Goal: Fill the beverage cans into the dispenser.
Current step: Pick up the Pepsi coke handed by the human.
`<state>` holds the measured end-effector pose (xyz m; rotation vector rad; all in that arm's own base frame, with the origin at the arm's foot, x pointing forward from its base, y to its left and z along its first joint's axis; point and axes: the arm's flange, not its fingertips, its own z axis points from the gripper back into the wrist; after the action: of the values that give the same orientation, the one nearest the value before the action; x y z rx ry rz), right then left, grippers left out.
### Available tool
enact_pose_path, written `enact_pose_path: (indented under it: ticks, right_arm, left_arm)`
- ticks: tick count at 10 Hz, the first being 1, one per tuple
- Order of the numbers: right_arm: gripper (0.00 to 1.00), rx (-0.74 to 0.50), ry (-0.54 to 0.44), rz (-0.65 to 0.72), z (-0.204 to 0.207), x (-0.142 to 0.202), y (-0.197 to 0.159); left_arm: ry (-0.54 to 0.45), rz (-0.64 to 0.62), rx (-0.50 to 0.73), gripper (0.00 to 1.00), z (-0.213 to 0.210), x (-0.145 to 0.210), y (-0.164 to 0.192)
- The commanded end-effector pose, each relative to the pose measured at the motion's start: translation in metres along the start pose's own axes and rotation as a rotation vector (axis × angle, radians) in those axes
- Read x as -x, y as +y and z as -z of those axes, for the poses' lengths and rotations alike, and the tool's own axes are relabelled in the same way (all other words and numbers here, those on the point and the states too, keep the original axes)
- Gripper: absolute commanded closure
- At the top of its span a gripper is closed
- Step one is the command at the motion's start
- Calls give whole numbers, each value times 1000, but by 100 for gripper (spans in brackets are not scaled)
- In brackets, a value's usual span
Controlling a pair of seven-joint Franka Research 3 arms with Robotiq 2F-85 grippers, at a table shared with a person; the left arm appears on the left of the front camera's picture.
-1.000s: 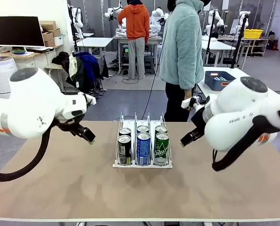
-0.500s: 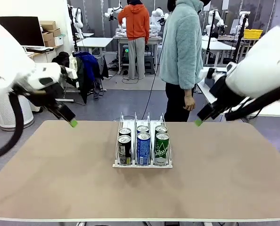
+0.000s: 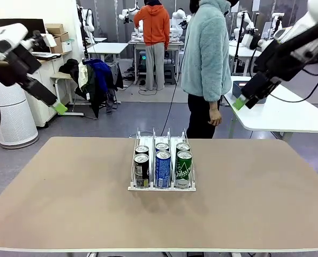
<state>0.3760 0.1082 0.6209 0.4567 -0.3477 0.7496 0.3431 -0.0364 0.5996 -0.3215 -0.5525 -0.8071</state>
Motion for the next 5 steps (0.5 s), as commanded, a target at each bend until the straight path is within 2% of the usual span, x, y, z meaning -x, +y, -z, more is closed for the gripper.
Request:
enact_pose_path:
  ticks: [1, 2, 5]
  right_arm:
    - [0, 99, -85, 22, 7, 8, -10]
    - [0, 0, 0, 0, 0, 0, 0]
    - [0, 37, -13, 10, -6, 1, -4]
  left_arm:
    - [19, 0, -8, 0, 9, -3, -7]
    - [19, 0, -8, 0, 9, -3, -7]
    - [21, 12, -12, 0, 6, -4, -7]
